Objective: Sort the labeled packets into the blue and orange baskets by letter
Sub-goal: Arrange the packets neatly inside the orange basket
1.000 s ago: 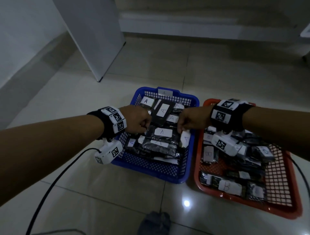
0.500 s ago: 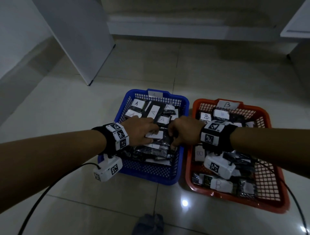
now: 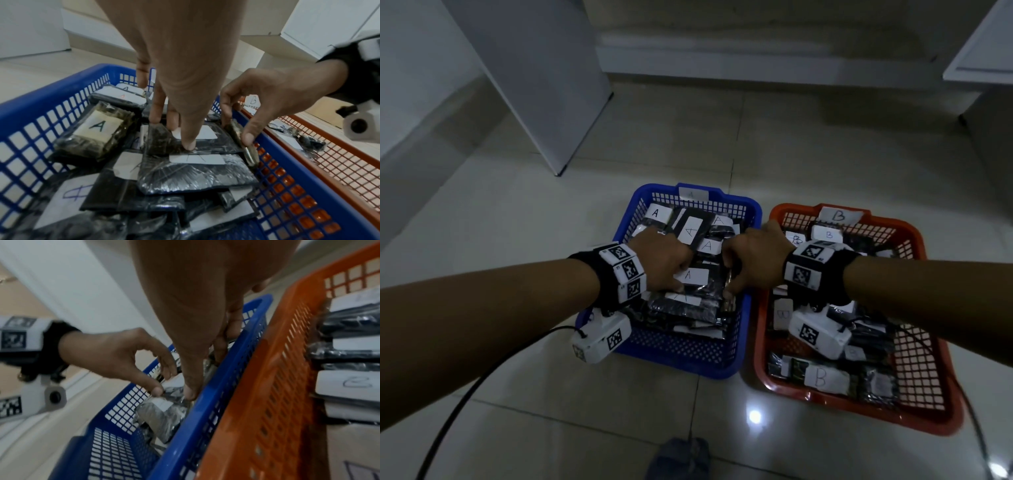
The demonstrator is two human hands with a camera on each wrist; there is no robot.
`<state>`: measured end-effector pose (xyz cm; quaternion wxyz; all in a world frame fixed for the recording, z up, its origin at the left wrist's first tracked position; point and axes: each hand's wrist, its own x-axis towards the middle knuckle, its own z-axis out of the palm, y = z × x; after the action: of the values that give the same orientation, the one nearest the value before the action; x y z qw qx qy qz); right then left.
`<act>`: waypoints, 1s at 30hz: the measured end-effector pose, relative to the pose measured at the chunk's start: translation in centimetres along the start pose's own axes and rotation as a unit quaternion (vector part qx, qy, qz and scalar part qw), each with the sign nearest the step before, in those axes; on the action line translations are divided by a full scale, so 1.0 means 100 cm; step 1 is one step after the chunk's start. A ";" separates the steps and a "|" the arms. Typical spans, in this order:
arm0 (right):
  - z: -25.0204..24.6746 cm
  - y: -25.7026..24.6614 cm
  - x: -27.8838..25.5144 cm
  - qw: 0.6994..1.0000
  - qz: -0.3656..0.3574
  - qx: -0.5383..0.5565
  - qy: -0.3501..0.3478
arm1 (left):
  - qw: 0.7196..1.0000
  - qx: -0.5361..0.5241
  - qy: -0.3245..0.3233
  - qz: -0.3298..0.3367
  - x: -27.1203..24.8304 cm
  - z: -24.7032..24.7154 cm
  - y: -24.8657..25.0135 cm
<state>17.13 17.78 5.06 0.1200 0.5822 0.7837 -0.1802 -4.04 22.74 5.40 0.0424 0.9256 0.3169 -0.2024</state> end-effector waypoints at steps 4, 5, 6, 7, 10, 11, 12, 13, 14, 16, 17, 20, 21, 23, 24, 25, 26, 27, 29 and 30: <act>0.006 0.002 0.002 0.991 0.000 0.133 0.004 | 1.000 -0.010 -0.008 -0.025 -0.001 0.001 -0.004; 0.007 0.001 0.002 0.988 -0.005 0.156 0.001 | 0.999 -0.014 -0.010 -0.028 -0.001 0.001 -0.004; 0.008 0.001 0.002 0.985 -0.010 0.174 0.001 | 0.999 -0.019 -0.014 -0.031 0.000 0.001 -0.005; 0.009 0.000 0.002 0.982 -0.014 0.190 0.005 | 0.999 -0.027 -0.017 -0.033 0.001 0.001 -0.005; 0.007 -0.002 0.000 0.967 -0.025 0.253 0.028 | 0.998 -0.048 -0.020 -0.039 0.001 0.001 -0.007; 0.007 -0.003 -0.001 0.962 -0.027 0.268 0.037 | 0.998 -0.051 -0.020 -0.041 0.001 0.002 -0.007; 0.007 -0.004 -0.001 0.961 -0.025 0.270 0.047 | 0.998 -0.051 -0.020 -0.043 0.001 0.003 -0.008; 0.007 -0.006 -0.001 0.964 -0.022 0.258 0.059 | 0.998 -0.051 -0.020 -0.044 0.001 0.003 -0.008; 0.007 -0.006 0.000 0.970 -0.015 0.229 0.075 | 0.997 -0.051 -0.021 -0.045 0.001 0.003 -0.008; 0.006 -0.007 -0.001 0.987 0.008 0.127 0.101 | 0.997 -0.051 -0.022 -0.046 0.000 0.003 -0.008; 0.006 -0.007 -0.002 0.992 0.019 0.062 0.108 | 0.997 -0.049 -0.024 -0.046 0.000 0.003 -0.007; 0.006 -0.005 -0.007 0.991 0.025 -0.076 0.106 | 0.997 -0.051 -0.025 -0.045 0.000 0.002 -0.006; 0.008 -0.004 -0.008 0.990 0.025 -0.096 0.099 | 0.997 -0.053 -0.022 -0.045 0.000 0.002 -0.006; 0.011 -0.005 -0.010 0.988 0.027 -0.118 0.093 | 0.997 -0.059 -0.023 -0.047 0.000 0.003 -0.006; 0.011 -0.007 -0.011 0.987 0.027 -0.125 0.094 | 0.997 -0.062 -0.024 -0.050 0.000 0.004 -0.006; 0.012 -0.008 -0.011 0.987 0.025 -0.132 0.093 | 0.996 -0.063 -0.024 -0.052 0.000 0.004 -0.006; 0.012 -0.008 -0.012 0.986 0.021 -0.136 0.091 | 0.996 -0.065 -0.025 -0.053 0.000 0.005 -0.006; 0.012 -0.008 -0.013 0.987 0.014 -0.137 0.087 | 0.996 -0.066 -0.026 -0.054 0.000 0.004 -0.006; 0.013 -0.006 -0.015 0.989 -0.005 -0.134 0.070 | 0.996 -0.068 -0.029 -0.053 0.001 0.004 -0.006; 0.013 -0.006 -0.017 0.990 -0.011 -0.129 0.058 | 0.996 -0.068 -0.030 -0.053 0.001 0.003 -0.006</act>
<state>17.04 15.61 4.58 0.1461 0.5624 0.8126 -0.0447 -4.48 23.21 5.09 0.1040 0.8959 0.3774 -0.2099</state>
